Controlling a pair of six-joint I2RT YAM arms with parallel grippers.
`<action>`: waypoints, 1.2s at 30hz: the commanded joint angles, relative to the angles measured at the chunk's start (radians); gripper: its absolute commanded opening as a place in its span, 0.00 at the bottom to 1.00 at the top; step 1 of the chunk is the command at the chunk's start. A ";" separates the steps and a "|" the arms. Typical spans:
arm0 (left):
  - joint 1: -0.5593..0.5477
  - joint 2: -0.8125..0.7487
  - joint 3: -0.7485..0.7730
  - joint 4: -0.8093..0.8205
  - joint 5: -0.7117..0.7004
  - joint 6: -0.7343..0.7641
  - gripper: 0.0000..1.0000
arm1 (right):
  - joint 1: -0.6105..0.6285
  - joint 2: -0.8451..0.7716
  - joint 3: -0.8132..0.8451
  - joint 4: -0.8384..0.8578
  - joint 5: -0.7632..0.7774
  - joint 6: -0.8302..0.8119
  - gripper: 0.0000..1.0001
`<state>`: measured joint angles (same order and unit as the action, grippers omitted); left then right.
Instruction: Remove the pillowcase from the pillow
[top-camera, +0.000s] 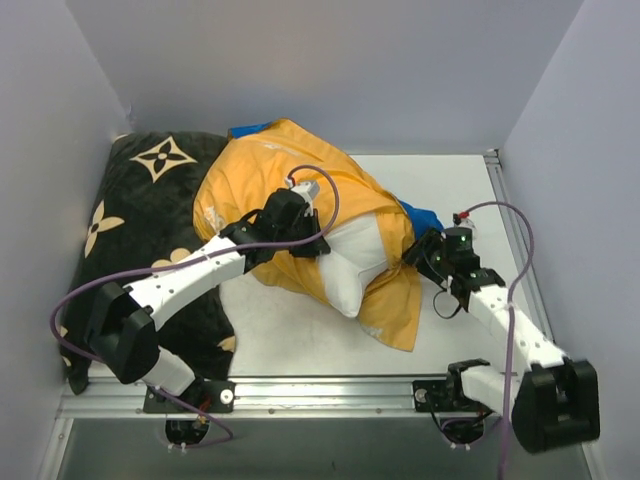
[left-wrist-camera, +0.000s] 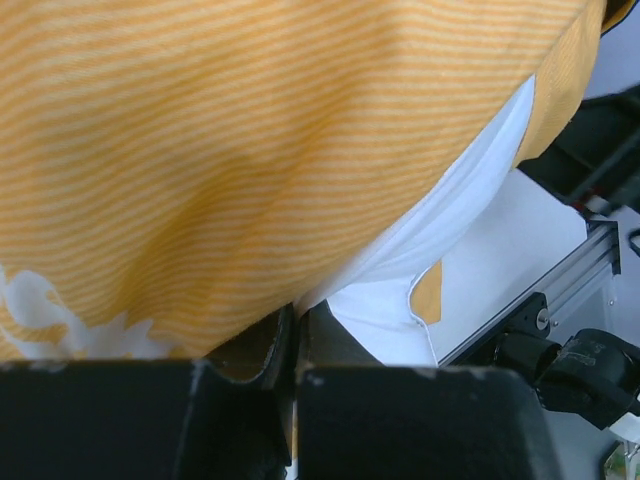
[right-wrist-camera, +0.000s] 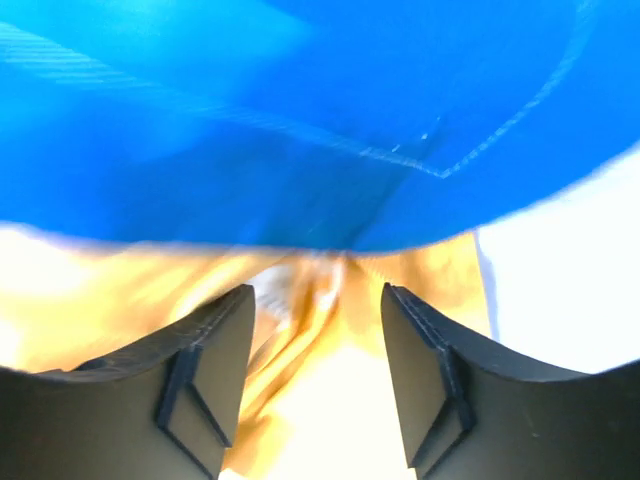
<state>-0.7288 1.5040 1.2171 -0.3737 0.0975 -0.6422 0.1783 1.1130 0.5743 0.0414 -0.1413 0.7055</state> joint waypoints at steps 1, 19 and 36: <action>0.017 -0.004 -0.028 0.041 -0.102 -0.007 0.00 | 0.000 -0.189 0.044 -0.170 0.051 -0.055 0.55; 0.000 -0.036 -0.030 0.029 -0.097 -0.005 0.00 | 0.264 0.119 0.383 -0.337 0.472 -0.285 0.40; 0.003 -0.286 -0.168 -0.043 -0.099 -0.001 0.00 | -0.129 0.335 0.406 -0.137 0.236 -0.147 0.07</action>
<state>-0.7578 1.3041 1.0626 -0.3386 0.1017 -0.6693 0.1127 1.3659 0.9749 -0.2001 0.1589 0.5182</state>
